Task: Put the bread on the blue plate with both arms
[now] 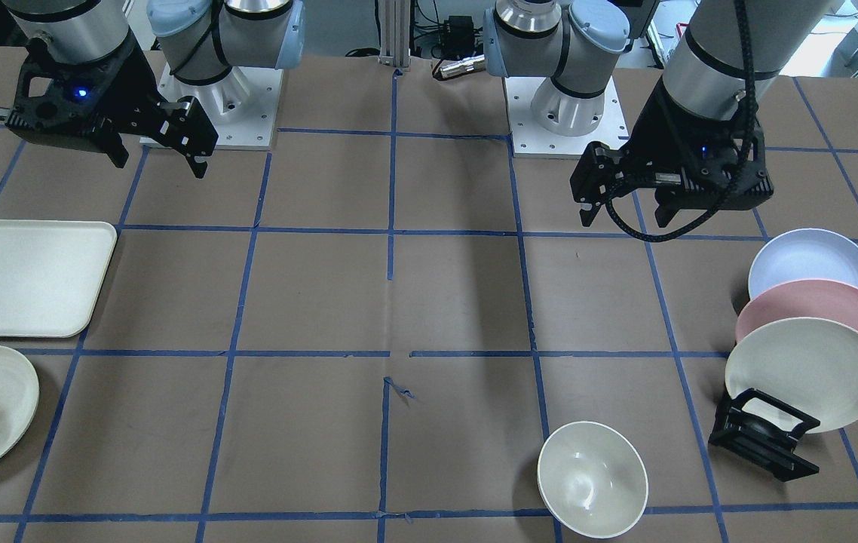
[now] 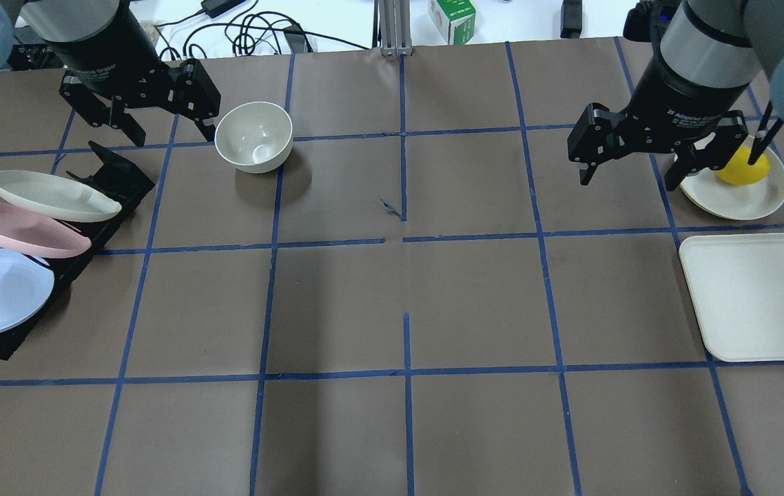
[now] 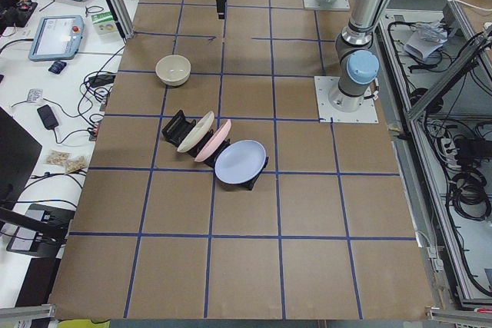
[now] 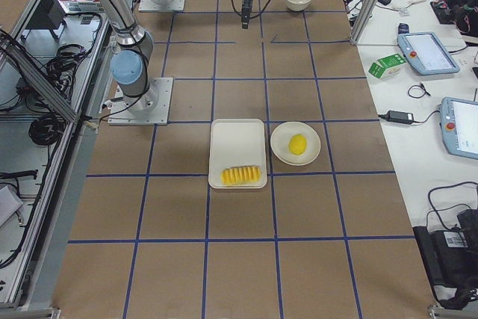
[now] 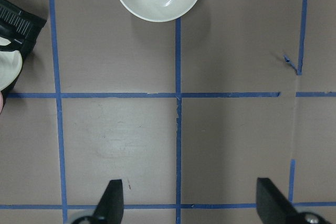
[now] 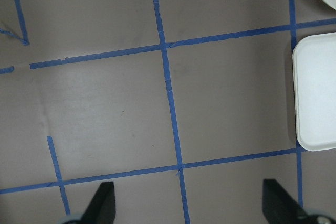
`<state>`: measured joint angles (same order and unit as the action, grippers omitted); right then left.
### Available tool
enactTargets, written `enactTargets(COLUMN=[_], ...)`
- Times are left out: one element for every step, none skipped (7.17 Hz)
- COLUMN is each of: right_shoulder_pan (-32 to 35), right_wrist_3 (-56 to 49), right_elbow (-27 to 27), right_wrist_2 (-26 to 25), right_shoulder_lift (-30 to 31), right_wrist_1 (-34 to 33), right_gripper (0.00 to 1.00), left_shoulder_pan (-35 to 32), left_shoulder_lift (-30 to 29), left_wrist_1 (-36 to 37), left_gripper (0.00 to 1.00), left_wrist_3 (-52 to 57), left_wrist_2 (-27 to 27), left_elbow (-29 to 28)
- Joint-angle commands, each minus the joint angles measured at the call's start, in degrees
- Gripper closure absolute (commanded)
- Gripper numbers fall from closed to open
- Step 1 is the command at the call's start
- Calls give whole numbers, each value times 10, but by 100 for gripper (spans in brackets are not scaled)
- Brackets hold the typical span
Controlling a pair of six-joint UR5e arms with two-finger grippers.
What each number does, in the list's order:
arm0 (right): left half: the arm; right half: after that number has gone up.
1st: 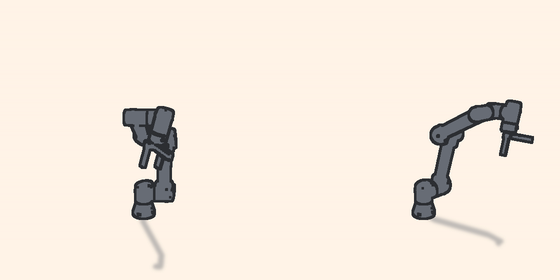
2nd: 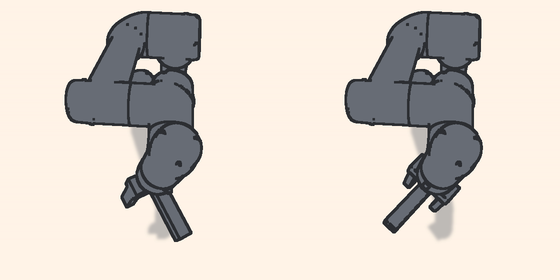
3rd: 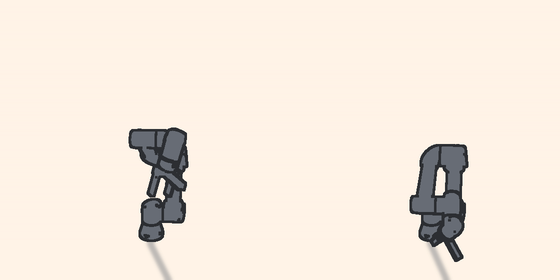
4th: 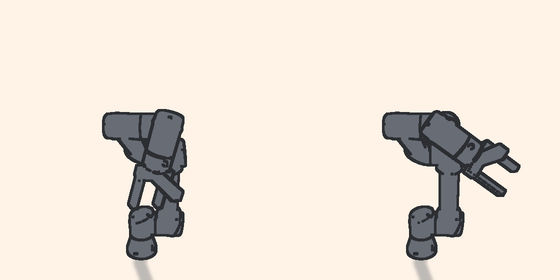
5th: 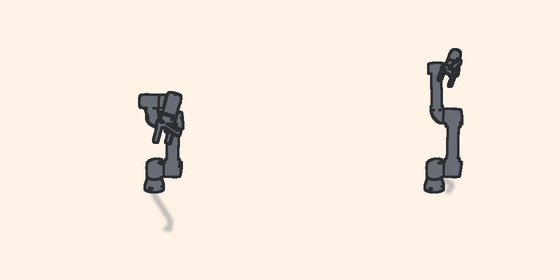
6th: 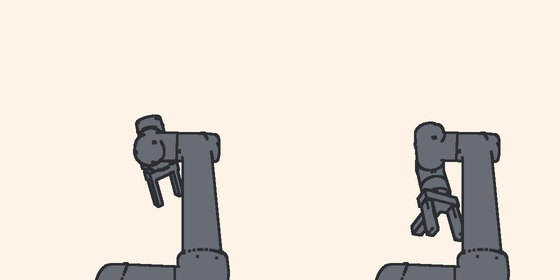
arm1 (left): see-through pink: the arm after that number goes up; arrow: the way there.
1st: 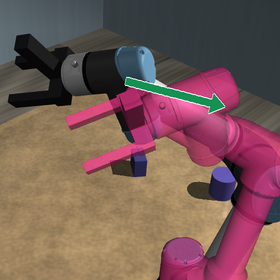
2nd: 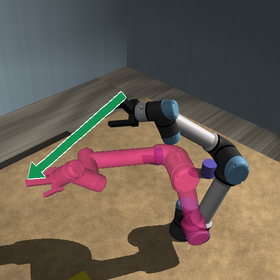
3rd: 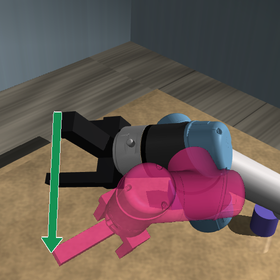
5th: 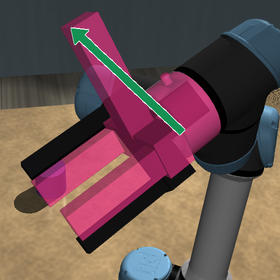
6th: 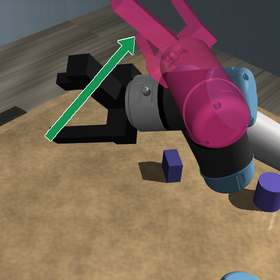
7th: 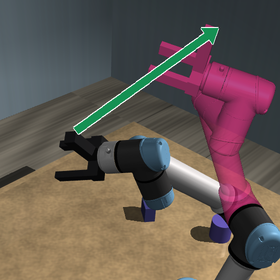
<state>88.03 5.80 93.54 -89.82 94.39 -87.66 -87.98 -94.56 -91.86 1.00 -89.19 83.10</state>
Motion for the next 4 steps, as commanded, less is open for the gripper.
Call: enactTargets(right_shoulder_pan=[0,0,0,-1], right_wrist_3=[1,0,-3,-3], right_elbow=[1,1,1,2], right_wrist_2=[-1,0,0,-1], right_shoulder_lift=[5,4,4,2], right_wrist_1=[2,1,0,0], right_gripper=[0,0,0,0], left_shoulder_pan=[-10,-12,-6,22], left_shoulder_lift=[-2,7,16,22], left_wrist_1=[1,-2,-8,-16], left_gripper=[8,8,4,0], left_wrist_3=[1,1,8,77], left_wrist_2=[-3,-2,-6,-28], left_elbow=[6,5,8,9])
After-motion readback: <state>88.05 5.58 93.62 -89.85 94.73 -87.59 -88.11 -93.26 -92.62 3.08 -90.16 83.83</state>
